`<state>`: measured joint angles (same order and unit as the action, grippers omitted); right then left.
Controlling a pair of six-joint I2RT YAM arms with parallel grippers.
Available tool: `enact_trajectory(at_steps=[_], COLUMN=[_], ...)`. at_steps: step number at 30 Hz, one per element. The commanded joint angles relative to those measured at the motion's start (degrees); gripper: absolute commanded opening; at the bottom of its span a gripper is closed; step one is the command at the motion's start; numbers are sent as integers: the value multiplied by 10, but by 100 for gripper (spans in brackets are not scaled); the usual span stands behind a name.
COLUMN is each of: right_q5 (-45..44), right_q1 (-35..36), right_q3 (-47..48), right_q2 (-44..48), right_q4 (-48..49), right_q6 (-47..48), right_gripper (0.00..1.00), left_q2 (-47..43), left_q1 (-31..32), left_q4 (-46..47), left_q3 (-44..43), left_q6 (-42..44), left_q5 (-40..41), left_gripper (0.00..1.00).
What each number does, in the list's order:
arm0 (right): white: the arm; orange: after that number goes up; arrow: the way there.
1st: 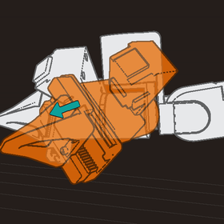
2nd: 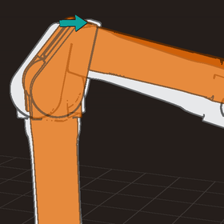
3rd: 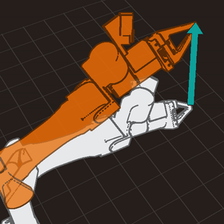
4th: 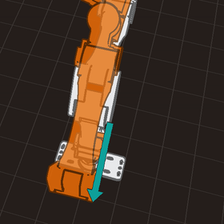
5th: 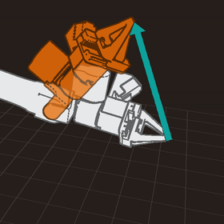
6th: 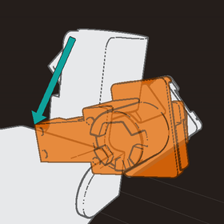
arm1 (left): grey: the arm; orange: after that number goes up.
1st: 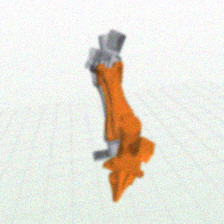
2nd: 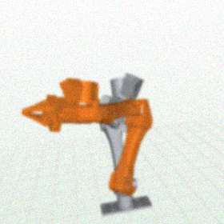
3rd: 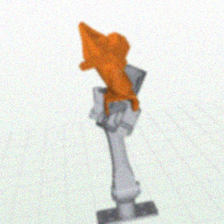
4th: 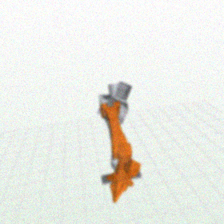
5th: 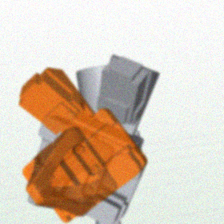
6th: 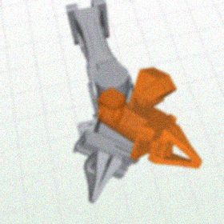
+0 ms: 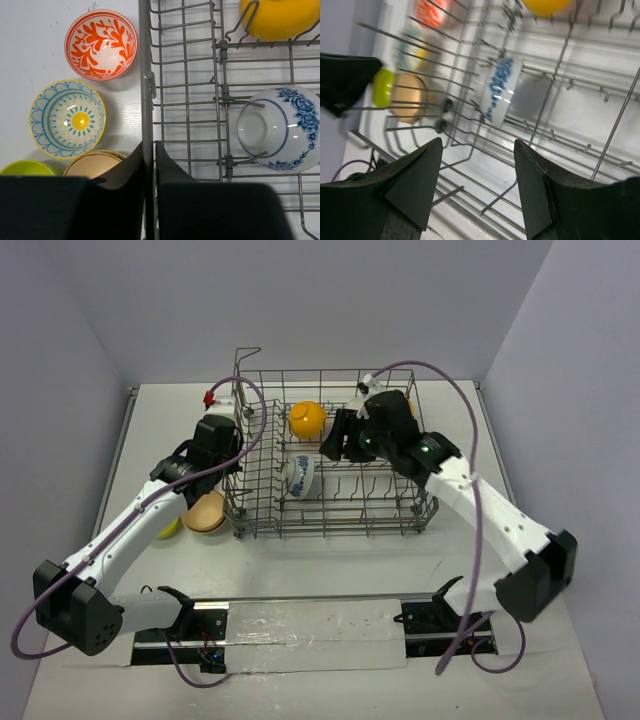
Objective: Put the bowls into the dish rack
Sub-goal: Insert the bowl into the dish rack.
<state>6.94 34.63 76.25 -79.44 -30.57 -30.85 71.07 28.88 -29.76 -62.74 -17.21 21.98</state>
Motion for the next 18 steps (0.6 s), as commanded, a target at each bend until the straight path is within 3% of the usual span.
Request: enact_trajectory(at_steps=[1,3,7,9,11,12,18], right_q5=[-14,-26,-44,-41,-33,-31,-21], right_q1=[7,7,7,7,7,7,5], right_q3=[-30,-33,-35,-46,-64,-72,-94], right_q2=[94,115,101,99,99,98,90], right_q4=[49,34,4,11,25,28,43], right_q6=[45,61,83,84,85,85,95], right_gripper=[67,68,68,68,68,68,68], left_q2=[7,4,-10,-8,-2,-1,-9], left_q1=[23,23,22,23,23,23,23], left_q4=[-10,-9,-4,-8,-14,-15,-40], left_q3=[24,18,-5,-20,-29,-37,-95], left_q6=[0,-2,-2,-5,-6,-6,-6], left_q5=[-41,-36,-44,-44,-41,-40,-8], left_gripper=[18,29,41,58,66,79,94])
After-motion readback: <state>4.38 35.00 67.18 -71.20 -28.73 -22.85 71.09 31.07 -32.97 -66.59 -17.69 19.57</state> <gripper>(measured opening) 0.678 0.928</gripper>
